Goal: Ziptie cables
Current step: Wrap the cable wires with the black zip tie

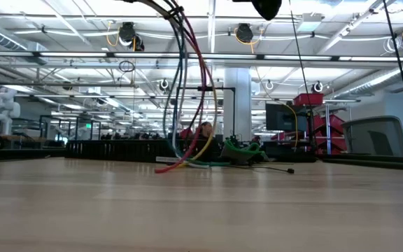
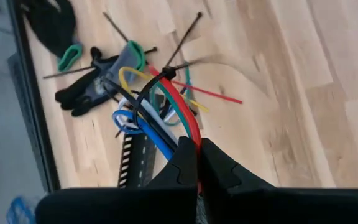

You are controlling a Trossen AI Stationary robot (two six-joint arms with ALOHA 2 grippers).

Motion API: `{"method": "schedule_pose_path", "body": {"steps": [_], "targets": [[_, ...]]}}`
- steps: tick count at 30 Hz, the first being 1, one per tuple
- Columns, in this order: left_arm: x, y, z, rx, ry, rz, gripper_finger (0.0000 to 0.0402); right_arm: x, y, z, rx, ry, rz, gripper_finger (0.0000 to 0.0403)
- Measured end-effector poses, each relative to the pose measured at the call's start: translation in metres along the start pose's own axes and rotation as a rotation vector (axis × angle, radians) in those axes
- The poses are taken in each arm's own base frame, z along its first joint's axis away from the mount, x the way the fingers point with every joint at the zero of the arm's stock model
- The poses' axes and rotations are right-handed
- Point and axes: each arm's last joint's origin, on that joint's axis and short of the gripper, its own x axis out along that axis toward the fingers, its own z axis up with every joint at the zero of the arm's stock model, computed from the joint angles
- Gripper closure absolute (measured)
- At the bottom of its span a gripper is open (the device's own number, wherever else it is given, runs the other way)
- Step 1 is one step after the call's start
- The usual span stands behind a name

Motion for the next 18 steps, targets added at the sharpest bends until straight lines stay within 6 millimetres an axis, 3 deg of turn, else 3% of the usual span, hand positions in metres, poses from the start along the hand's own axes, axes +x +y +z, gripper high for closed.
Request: {"method": "schedule_pose_path", "body": {"steps": [6,11,18], "targets": [[0.000,0.006,0.005,0.028,-0.052,0.062,0.0400,0.002,0.001,0.013,-0.016,-0.134,-0.008,0.0190],[-0.002,0.007,0.016,0.066,-0.167,0.063,0.0400,0.018,0.001,0.010,-0.019,-0.129,-0.009,0.0190],[0.004,0.014,0.018,0.072,-0.166,0.075,0.0400,0.027,0.010,0.011,-0.056,-0.158,0.024,0.0190]]}}
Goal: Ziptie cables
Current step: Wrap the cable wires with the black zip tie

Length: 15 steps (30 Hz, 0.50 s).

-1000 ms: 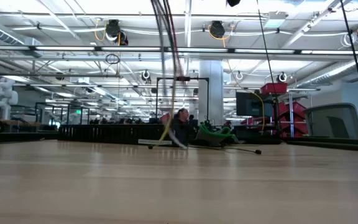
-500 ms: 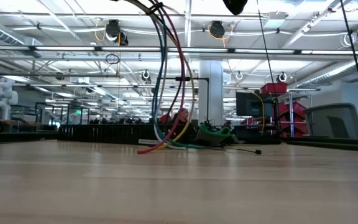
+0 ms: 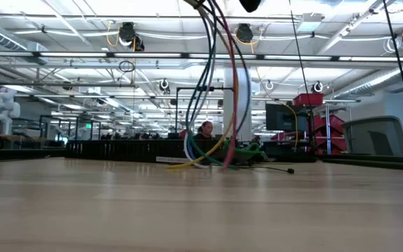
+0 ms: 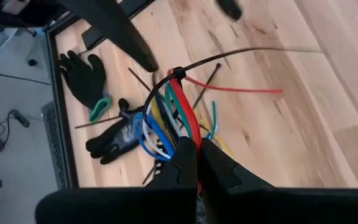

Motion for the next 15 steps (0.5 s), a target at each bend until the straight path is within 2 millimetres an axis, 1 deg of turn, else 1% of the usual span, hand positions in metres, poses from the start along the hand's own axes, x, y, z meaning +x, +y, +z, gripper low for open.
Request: {"method": "schedule_pose_path", "body": {"steps": [4,7,11,15], "targets": [[0.001,0.006,0.001,-0.005,-0.022,0.018,0.0400,0.002,0.003,0.003,-0.006,-0.036,0.009,0.0190],[0.006,0.010,0.006,-0.014,-0.058,0.035,0.0400,0.002,0.001,0.002,-0.009,-0.035,-0.037,0.0190],[0.009,0.011,0.013,-0.018,-0.132,0.011,0.0400,0.002,0.001,0.003,-0.018,-0.038,-0.056,0.0190],[0.013,0.010,0.015,-0.015,-0.131,0.002,0.0400,0.002,0.000,0.002,-0.027,-0.036,-0.075,0.0190]]}}
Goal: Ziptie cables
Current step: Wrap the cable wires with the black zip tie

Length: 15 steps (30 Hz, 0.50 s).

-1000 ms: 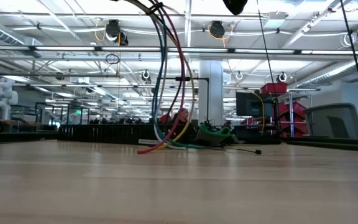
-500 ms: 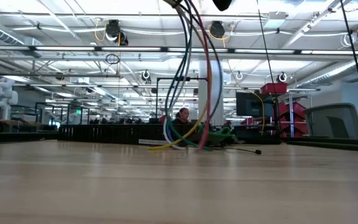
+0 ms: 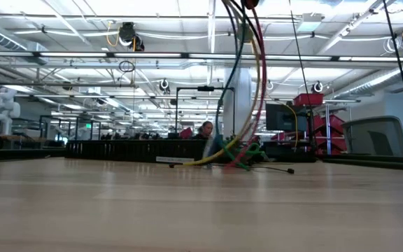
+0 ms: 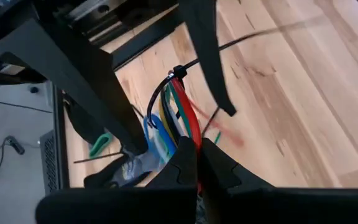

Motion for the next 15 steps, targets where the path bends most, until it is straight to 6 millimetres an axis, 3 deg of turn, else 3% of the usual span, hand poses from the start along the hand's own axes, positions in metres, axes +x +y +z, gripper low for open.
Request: {"method": "schedule_pose_path", "body": {"steps": [15], "targets": [[0.0001,0.0041,0.0089,-0.018,-0.091,0.040,0.0400,0.0004,-0.0002,-0.0072,-0.006,0.072,-0.004,0.0190]]}}
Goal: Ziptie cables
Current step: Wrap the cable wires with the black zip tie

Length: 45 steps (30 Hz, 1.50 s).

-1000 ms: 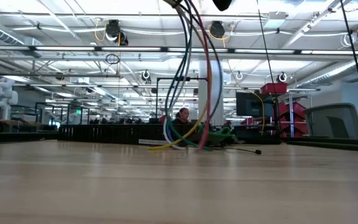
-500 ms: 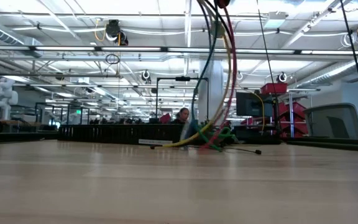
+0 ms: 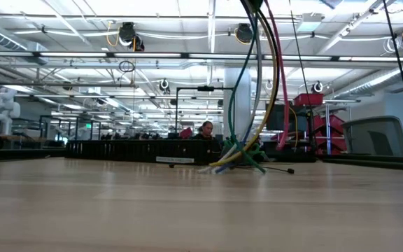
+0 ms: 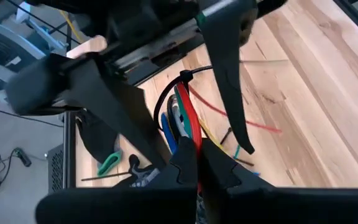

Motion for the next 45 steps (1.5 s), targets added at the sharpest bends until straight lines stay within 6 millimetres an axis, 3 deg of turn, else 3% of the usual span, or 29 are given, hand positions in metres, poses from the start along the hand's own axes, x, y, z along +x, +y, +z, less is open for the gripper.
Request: {"method": "schedule_pose_path", "body": {"steps": [10,23,30,40,45], "targets": [[-0.003,-0.001,-0.001,-0.006,0.010,-0.002,0.0400,0.000,-0.001,-0.003,0.002,0.027,-0.046,0.0190],[-0.032,0.005,-0.002,-0.069,-0.044,0.046,0.0400,0.000,-0.001,-0.002,-0.007,0.021,-0.048,0.0190],[-0.028,0.000,-0.010,-0.054,0.050,0.002,0.0400,0.000,-0.002,0.009,-0.059,-0.080,-0.068,0.0190],[-0.026,-0.001,-0.017,-0.058,0.143,0.009,0.0400,-0.007,-0.003,0.023,-0.137,-0.079,-0.106,0.0191],[-0.010,-0.003,-0.017,-0.022,0.168,-0.001,0.0400,-0.007,-0.003,0.020,-0.149,-0.051,-0.119,0.0227]]}}
